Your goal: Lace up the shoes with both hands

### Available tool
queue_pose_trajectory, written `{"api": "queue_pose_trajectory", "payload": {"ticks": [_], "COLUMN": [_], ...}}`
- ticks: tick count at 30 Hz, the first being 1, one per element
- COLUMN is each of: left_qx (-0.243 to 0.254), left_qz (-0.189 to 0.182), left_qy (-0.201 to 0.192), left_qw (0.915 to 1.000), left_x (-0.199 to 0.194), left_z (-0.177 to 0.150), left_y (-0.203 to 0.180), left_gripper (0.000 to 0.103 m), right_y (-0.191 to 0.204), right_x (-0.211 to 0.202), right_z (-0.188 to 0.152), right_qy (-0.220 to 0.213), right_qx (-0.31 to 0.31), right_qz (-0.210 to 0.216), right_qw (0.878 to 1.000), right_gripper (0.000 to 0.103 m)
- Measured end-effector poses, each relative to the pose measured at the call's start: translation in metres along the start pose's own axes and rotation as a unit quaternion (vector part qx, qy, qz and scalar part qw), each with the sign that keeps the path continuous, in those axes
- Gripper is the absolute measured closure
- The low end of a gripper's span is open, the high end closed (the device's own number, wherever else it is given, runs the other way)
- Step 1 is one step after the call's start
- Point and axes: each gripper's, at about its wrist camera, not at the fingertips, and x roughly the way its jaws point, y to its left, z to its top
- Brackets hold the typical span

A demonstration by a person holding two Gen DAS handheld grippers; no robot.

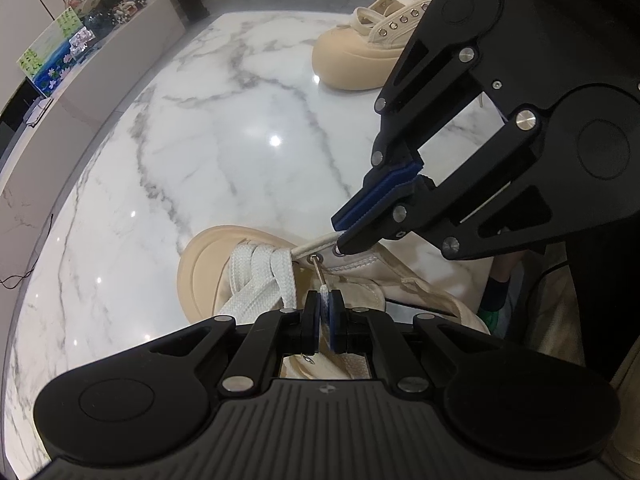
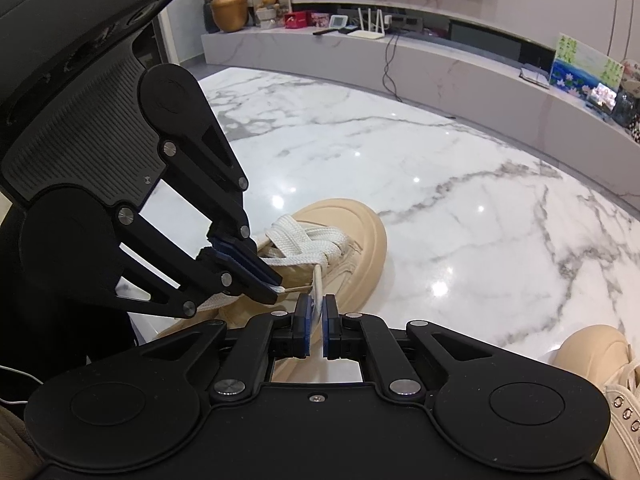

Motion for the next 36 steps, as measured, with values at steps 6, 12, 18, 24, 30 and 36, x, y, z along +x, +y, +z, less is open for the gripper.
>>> {"api": "queue_pose_trajectory", "payload": {"ticks": [6, 12, 18, 24, 30, 36], "left_qx": [-0.004, -0.008, -0.01, -0.011, -0.012, -0.01], "left_qz": [0.005, 0.007, 0.009, 0.01, 0.011, 0.011], "left_qy": [-0.004, -0.007, -0.011, -0.014, -0.016, -0.017], "left_qw": [1.0, 0.9999, 0.9998, 0.9998, 0.9997, 0.9997], "left_x": [-0.002, -0.002, -0.003, -0.003, -0.002, 0.0], "left_z": [0.002, 0.003, 0.004, 0.006, 0.008, 0.011], "left_y": [0.002, 0.003, 0.003, 0.004, 0.005, 0.006], "left_gripper": [0.1, 0.1, 0.1, 0.1, 0.1, 0.1], "right_y": [-0.004, -0.004, -0.004, -0.004, -0.003, -0.001], "right_x": [-0.003, -0.005, -0.006, -0.007, -0.005, -0.004], "right_z": [-0.003, -0.004, -0.004, -0.003, -0.003, -0.002], "right_qy": [-0.001, -0.001, -0.001, 0.0, 0.0, 0.0], "right_qx": [-0.001, 0.0, -0.002, -0.004, -0.006, -0.008], "right_qz": [0.002, 0.0, -0.001, -0.002, 0.0, 0.002], "right_qw": [1.0, 1.0, 1.0, 1.0, 1.0, 1.0], "right_gripper": [0.1, 0.1, 0.1, 0.099, 0.099, 0.099]}}
